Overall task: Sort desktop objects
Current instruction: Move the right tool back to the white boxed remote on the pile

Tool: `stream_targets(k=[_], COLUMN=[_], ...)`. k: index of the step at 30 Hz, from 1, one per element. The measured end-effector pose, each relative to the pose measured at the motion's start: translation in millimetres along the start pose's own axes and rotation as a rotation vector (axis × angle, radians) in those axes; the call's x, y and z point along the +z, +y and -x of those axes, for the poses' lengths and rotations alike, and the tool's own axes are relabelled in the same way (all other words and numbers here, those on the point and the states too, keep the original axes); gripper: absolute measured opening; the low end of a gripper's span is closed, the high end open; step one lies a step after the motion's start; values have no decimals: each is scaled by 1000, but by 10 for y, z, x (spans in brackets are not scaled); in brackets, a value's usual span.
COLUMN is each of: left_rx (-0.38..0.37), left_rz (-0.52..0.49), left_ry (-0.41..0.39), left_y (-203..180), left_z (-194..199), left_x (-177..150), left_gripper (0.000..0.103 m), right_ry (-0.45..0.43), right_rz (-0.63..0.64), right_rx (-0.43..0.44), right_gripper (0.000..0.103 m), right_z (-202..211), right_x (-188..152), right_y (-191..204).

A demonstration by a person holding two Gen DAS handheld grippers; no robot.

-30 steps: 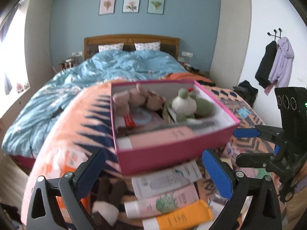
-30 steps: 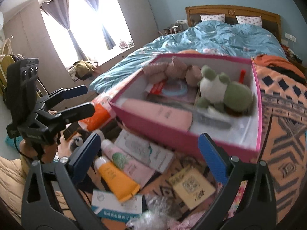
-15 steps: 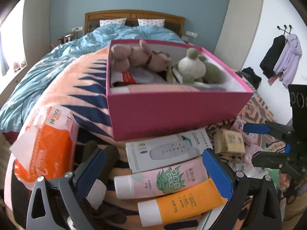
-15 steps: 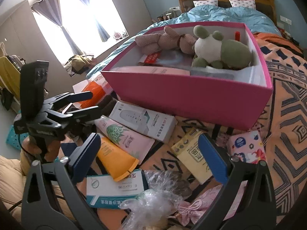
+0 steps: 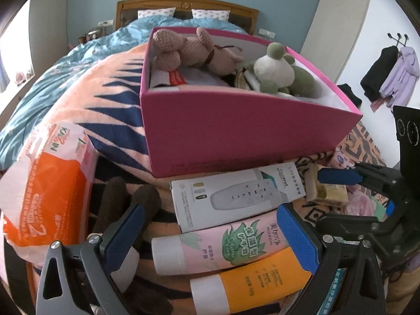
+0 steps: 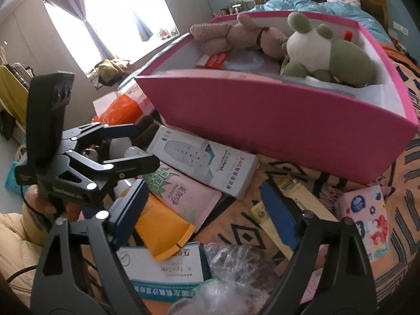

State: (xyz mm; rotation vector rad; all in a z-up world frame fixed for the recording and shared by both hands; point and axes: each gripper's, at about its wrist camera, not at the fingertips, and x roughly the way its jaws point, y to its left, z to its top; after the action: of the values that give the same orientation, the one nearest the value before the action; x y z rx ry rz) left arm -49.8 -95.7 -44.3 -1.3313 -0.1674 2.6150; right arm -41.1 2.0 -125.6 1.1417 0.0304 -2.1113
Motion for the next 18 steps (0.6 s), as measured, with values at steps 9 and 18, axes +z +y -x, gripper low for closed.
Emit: stream_targets(k=[9,18], left_rx=[-21,-51], left_rz=[11,16], left_ry=[40,74], left_y=[33,42], left_z=[-93,-165], left_x=[24,39], left_gripper=[90,76], right_ry=[70,73], right_rz=[-33,-79], right_rx=[-46,-30], right_gripper=[73,57], right_z=[-274,-335], right_x=[61,76], right_y=[-60,-167])
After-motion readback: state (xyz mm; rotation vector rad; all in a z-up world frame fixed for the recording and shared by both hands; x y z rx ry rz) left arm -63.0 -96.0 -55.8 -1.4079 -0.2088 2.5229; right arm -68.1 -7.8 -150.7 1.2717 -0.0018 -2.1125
